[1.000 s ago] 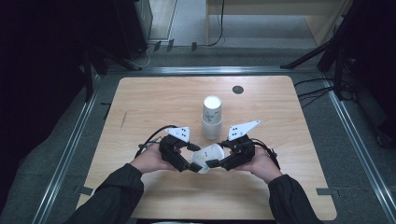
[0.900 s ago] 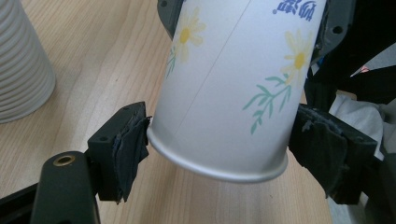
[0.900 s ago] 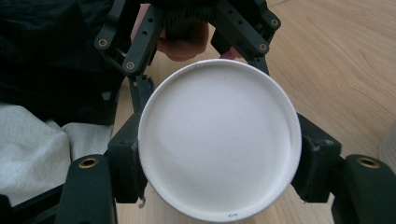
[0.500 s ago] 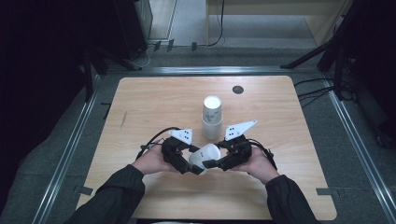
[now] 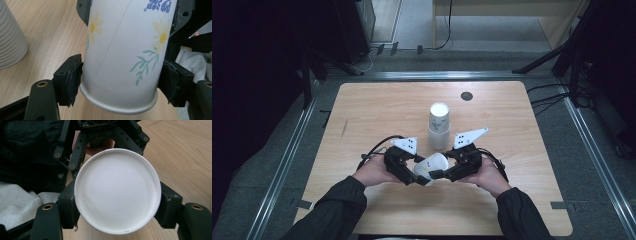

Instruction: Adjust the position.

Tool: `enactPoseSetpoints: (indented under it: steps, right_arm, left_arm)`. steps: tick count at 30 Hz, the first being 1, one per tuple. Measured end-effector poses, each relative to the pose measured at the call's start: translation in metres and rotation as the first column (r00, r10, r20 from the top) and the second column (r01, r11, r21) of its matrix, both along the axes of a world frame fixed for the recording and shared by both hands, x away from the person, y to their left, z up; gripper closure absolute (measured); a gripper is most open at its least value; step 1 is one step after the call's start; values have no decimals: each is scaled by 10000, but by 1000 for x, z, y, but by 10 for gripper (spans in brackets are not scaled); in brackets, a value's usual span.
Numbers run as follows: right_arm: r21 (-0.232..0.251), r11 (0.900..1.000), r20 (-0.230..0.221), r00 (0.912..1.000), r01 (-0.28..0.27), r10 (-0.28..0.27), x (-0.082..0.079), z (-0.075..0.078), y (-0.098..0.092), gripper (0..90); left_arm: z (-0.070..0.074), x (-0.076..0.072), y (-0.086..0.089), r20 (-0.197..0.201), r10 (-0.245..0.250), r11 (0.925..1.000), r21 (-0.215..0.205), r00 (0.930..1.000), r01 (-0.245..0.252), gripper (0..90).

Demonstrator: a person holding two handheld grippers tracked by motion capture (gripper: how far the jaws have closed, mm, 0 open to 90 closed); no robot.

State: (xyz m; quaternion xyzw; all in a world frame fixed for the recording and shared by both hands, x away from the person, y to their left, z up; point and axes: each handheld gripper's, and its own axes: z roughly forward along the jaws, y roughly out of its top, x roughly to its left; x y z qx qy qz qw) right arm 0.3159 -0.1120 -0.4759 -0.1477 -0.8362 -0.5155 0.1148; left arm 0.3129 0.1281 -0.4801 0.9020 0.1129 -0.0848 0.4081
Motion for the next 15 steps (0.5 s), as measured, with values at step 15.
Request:
enactPoseSetpoints:
  steps: [15]
  right_arm:
    - [-1008, 9924, 462, 9967, 708, -664, -5, 4, -7, 198]
  left_arm:
    - [9, 5, 19, -135, 437, 9990, 4, 9990, -437, 267]
